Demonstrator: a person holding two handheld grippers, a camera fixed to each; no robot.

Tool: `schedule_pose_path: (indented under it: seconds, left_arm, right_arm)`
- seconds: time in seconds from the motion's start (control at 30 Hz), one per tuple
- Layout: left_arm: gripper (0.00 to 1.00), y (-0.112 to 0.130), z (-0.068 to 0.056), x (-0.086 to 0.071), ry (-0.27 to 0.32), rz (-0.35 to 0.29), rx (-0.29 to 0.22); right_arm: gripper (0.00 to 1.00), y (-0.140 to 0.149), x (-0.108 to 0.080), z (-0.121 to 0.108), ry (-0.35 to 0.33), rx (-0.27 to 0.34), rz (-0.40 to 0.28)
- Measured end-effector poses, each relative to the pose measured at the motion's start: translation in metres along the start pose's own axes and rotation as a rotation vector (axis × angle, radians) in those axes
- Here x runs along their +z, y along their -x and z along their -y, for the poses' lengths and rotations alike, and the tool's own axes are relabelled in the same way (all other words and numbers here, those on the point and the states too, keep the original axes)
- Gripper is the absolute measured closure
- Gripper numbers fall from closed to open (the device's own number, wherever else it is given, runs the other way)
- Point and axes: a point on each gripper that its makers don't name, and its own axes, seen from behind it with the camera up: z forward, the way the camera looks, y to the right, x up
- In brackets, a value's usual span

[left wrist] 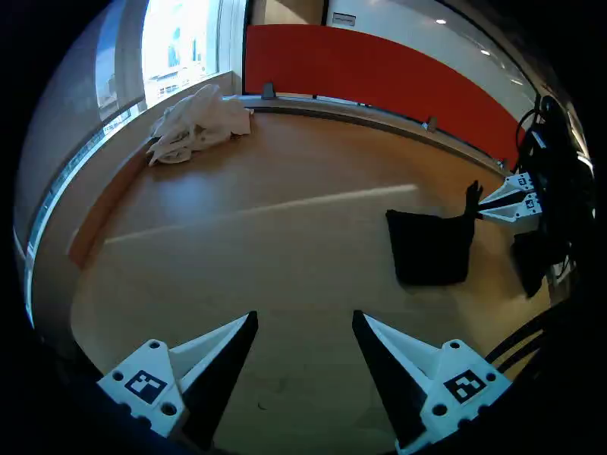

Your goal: Fold towel

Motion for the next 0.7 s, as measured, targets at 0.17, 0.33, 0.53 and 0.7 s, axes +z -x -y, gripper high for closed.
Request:
schedule_pose_path:
  seconds: [0.17, 0.33, 0.53, 0.7]
  left_arm:
    - [0.08, 0.005, -0.001, -0.005, -0.002, -0.004, -0.020]
    - [0.08, 0.010, 0.002, -0.008, -0.013, -0.003, -0.034]
    - [0.08, 0.010, 0.004, -0.008, -0.022, -0.008, -0.051]
    - [0.08, 0.009, 0.002, -0.006, -0.020, -0.009, -0.056]
  right_arm:
    - [0.98, -0.012, 0.034, 0.028, -0.071, -0.015, 0.010]
    - [0.98, -0.008, 0.067, 0.056, -0.140, -0.005, 0.040]
    - [0.98, 0.004, 0.082, 0.066, -0.169, 0.013, 0.071]
    - [0.96, 0.007, 0.081, 0.065, -0.169, 0.028, 0.073]
